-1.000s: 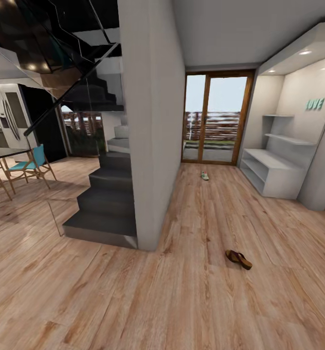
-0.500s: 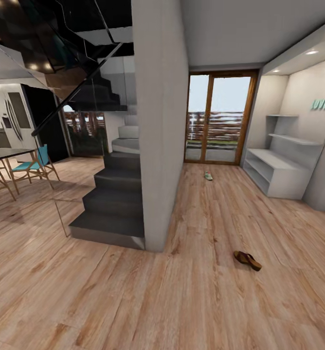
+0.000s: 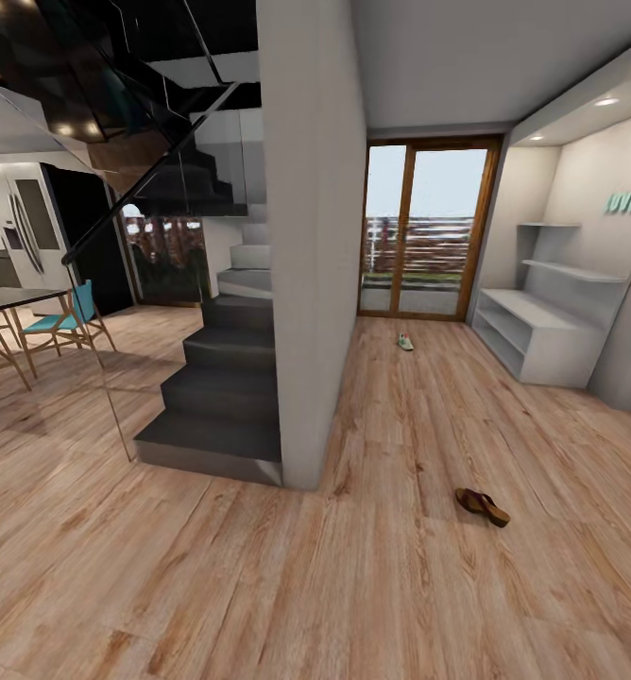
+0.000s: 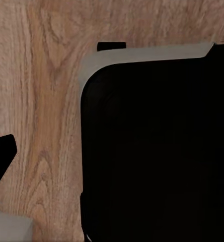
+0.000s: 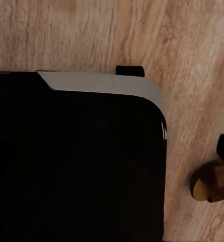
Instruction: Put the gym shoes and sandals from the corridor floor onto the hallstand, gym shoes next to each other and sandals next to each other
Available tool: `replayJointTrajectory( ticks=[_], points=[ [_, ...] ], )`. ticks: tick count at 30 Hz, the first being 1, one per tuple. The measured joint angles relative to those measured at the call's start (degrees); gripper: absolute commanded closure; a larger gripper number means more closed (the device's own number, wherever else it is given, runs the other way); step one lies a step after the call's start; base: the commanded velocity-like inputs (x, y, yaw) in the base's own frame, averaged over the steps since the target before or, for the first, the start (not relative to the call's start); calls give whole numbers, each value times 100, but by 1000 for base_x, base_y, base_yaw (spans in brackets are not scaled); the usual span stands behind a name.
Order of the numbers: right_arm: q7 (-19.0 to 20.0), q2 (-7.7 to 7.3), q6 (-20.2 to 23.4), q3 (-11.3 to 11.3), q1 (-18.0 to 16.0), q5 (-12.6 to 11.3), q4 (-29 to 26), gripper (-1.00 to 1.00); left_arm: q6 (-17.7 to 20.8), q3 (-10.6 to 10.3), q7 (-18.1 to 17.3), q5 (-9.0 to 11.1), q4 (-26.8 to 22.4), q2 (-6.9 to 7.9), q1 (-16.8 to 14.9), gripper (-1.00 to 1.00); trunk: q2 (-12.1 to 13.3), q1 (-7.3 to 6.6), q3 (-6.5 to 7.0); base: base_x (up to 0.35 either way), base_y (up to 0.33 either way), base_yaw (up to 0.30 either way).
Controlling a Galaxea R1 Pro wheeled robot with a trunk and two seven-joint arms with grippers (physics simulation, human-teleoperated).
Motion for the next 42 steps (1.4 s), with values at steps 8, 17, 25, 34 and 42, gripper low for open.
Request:
replayJointTrajectory(
  ticks=[8,17,25,34,42],
  points=[
    [-2,-292,-1,-8,-1,3,-883,-100,-310,-3,2,-22,-694,53,-48,-100,0,0,1,1,1,0],
    [-2,-520,-6,-20,0,0,-1931,-100,-551,-1,13,-33,-1259,179,-344,-100,0,0,0,0,0,0],
    [-2,-705,-7,-31,-2,-5,-2848,-100,-591,5,15,-10,-1407,295,-763,-100,0,0,0,0,0,0],
    [1,-768,-124,-227,-6,-18,-3501,-100,-612,7,14,2,-1468,315,-1043,-100,0,0,0,0,0,0],
    [46,-718,-557,-580,-7,-42,-3449,-100,-804,19,13,4,-1508,297,-1033,-100,0,-1,0,14,0,0]
  ],
)
